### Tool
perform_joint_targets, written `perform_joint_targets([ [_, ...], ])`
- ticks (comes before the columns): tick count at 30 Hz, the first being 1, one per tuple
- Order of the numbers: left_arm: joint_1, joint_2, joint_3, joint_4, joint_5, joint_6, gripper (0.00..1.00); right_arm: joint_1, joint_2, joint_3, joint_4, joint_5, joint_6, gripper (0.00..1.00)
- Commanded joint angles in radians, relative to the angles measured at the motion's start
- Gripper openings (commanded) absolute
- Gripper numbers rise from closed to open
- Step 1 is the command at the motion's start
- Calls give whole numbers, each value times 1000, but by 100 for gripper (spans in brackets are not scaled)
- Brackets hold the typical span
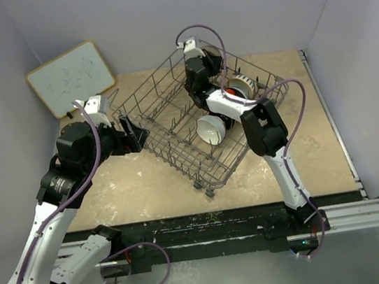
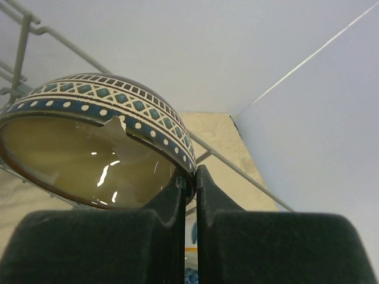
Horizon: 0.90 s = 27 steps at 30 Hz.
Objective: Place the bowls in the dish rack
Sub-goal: Adjust the bowl in the dish rack.
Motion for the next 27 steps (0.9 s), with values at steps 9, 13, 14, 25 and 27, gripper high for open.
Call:
perform_joint_targets([
  [9,2,-8,-22,43,3,34,93,15,35,9,182,-2,-146,0],
  [13,1,-3,-29,51,10,33,93,21,32,-34,168,-15,-156,0],
  [14,2,-1,-30,53,13,31,93,22,33,-42,159,-16,-156,0],
  [25,2,-13,-45,56,15,23,93,36,8,-106,47,-18,-79,2],
  [27,1,-13,-46,57,15,23,93,36,-5,-104,1,-32,-35,5],
])
